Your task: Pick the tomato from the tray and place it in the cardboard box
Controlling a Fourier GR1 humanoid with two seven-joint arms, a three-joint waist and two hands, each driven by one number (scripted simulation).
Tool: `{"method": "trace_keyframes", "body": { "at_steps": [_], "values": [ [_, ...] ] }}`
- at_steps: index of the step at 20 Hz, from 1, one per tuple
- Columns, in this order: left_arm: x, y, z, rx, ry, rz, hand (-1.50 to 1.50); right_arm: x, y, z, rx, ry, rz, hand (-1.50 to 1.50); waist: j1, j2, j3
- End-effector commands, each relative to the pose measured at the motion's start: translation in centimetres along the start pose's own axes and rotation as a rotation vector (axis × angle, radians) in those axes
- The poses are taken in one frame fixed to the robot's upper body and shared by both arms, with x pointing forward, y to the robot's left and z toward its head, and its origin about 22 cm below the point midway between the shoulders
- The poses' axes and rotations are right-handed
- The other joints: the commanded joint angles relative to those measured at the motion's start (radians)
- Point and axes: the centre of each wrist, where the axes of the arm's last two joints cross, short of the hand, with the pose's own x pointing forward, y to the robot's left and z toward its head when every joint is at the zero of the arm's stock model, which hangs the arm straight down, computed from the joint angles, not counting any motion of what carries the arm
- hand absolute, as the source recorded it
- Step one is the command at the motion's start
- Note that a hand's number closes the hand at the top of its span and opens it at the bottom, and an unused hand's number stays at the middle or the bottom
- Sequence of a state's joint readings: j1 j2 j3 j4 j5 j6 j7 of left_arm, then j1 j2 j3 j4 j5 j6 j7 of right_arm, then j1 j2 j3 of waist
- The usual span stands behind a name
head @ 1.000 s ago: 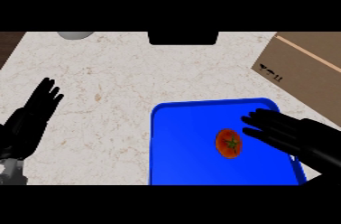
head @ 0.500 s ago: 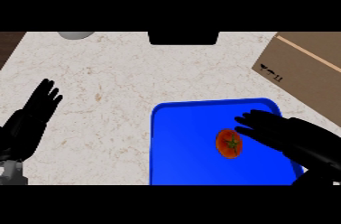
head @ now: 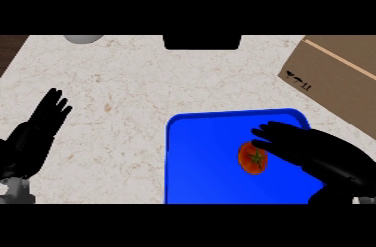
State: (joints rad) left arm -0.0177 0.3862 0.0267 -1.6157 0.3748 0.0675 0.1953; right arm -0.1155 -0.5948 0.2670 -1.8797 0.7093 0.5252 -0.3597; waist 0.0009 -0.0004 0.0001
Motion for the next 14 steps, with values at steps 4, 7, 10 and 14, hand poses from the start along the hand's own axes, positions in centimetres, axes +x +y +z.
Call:
{"method": "trace_keyframes", "body": {
  "at_steps": [4, 7, 10, 14],
  "values": [
    [0.7, 0.1, 1.6, 0.015, 0.001, 0.001, 0.00, 1.1, 0.6, 0.4, -0.006, -0.002, 0.053, -1.50, 0.000, -0.001, 0.000],
    [0.3, 1.0, -0.9, -0.012, -0.004, 0.007, 0.00, 1.9, -0.3, -0.3, 0.005, 0.032, 0.063, -1.50, -0.003, 0.000, 0.000],
    [0.0, -0.5, 1.7, 0.015, -0.007, 0.006, 0.00, 2.5, 0.3, -1.4, 0.015, 0.040, 0.083, -1.50, 0.003, -0.001, 0.000],
    [0.4, 0.8, 0.1, 0.000, -0.002, -0.005, 0.00, 2.8, 2.5, -2.5, 0.027, 0.057, 0.085, -1.50, 0.000, 0.000, 0.000]
  ]
}}
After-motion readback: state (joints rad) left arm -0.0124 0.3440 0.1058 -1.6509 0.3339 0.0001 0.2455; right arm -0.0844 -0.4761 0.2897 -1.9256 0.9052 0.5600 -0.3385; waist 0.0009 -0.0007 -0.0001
